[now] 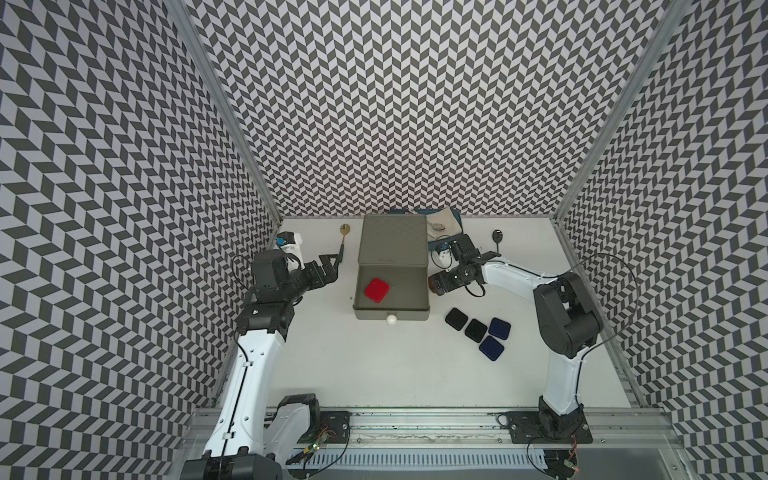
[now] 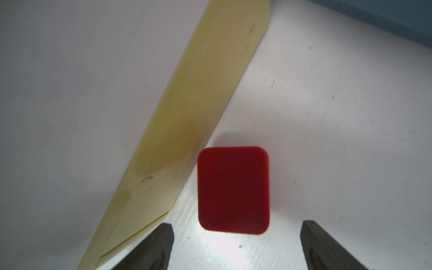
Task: Place the brooch boxes into the drawer by color
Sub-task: Pick up the brooch box from the center of the board.
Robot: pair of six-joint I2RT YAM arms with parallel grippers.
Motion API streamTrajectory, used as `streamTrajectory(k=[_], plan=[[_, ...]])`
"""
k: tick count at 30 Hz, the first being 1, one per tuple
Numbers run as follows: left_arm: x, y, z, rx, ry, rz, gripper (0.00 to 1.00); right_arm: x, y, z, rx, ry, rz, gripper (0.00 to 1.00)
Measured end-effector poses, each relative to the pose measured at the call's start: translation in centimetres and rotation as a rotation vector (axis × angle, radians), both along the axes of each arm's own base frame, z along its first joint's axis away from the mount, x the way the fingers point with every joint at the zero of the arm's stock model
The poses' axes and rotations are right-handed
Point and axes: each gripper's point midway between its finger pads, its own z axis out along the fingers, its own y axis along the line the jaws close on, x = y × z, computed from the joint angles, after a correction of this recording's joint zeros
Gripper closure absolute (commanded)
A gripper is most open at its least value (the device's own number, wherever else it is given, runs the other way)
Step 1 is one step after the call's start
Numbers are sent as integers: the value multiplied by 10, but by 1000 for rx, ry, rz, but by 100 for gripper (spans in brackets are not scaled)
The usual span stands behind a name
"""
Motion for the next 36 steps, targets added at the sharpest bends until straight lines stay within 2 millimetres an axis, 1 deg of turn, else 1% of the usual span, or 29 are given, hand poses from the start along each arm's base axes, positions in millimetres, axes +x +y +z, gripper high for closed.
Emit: streamTrajectory(k=[3, 11, 20, 24, 27, 28, 30, 34, 36], plan=[[0, 0, 0, 2, -2, 0, 0, -1, -1, -7, -19, 9, -6, 11], [-2, 1, -4, 7, 3, 2, 0, 5, -4, -7, -39, -9, -23, 11], [-2, 1, -5, 11, 7, 2, 0, 12, 6, -11, -45, -15, -13, 14], [-2, 1, -5, 14, 6, 1, 0, 12, 8, -14, -51, -14, -9, 21], [-2, 1, -5, 17, 5, 0, 0, 13, 8, -15, -54, -12, -8, 33], [-2, 1, -5, 18, 5, 0, 0, 13, 8, -15, -55, -13, -7, 35], [-2, 1, -5, 20, 4, -1, 0, 14, 9, -15, -53, -13, -8, 37], [-2, 1, -5, 21, 4, -1, 0, 16, 10, -14, -53, -16, -8, 46], [-2, 1, -5, 21, 4, -1, 0, 15, 10, -14, -53, -15, -9, 48]])
